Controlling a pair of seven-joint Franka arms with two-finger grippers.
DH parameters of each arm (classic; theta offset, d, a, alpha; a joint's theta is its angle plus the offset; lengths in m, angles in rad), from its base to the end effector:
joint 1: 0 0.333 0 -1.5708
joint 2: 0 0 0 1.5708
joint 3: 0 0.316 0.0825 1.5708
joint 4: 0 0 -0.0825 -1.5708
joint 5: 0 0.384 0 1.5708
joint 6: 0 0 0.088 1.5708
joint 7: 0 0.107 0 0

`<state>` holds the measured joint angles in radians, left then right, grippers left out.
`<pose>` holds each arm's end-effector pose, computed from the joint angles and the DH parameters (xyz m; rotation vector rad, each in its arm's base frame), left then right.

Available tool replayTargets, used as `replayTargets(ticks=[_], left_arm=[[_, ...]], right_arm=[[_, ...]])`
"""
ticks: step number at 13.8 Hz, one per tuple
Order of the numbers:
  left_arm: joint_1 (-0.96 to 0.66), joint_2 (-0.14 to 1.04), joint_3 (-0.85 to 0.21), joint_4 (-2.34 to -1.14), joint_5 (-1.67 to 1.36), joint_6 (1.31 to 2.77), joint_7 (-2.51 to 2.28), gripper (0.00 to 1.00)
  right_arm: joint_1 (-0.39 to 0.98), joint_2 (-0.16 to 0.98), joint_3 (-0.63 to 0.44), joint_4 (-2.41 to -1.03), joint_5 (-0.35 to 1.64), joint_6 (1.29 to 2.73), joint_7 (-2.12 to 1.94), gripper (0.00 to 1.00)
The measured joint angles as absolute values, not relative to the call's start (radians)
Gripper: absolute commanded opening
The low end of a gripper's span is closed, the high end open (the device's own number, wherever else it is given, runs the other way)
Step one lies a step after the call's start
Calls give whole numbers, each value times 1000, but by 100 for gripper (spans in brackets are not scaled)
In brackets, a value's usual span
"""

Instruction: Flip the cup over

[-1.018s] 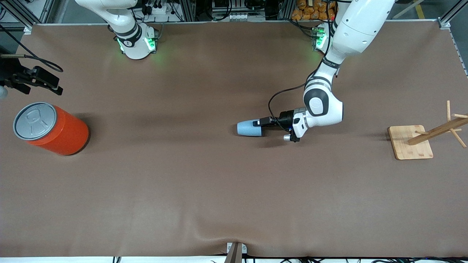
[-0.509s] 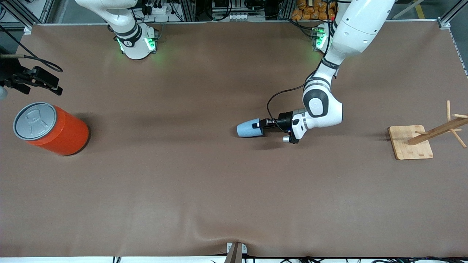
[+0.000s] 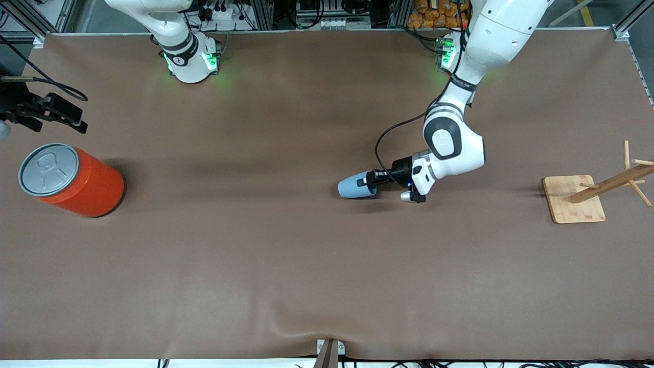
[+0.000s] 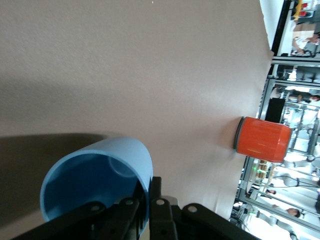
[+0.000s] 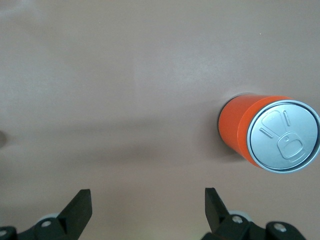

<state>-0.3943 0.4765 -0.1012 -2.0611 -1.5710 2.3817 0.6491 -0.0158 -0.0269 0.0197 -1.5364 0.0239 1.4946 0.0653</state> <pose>0.5084 -0.2859 0.1948 2.1589 0.2180 -0.0705 0.5386 0.0050 0.6487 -3.1173 0.0932 0.0245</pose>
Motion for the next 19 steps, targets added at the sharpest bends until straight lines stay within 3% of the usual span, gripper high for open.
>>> replayTargets(ticks=[8, 14, 19], left_arm=[[-276, 369, -89, -2060, -847, 2356, 244, 0], [-156, 315, -86, -2036, -433, 2220, 86, 0], [-158, 278, -91, -2029, -199, 2198, -168, 0]], right_arm=[[-17, -24, 16, -1536, 24, 1493, 65, 100], [-17, -23, 15, -1536, 24, 1493, 65, 100], [-17, -23, 15, -1536, 24, 1493, 65, 100]])
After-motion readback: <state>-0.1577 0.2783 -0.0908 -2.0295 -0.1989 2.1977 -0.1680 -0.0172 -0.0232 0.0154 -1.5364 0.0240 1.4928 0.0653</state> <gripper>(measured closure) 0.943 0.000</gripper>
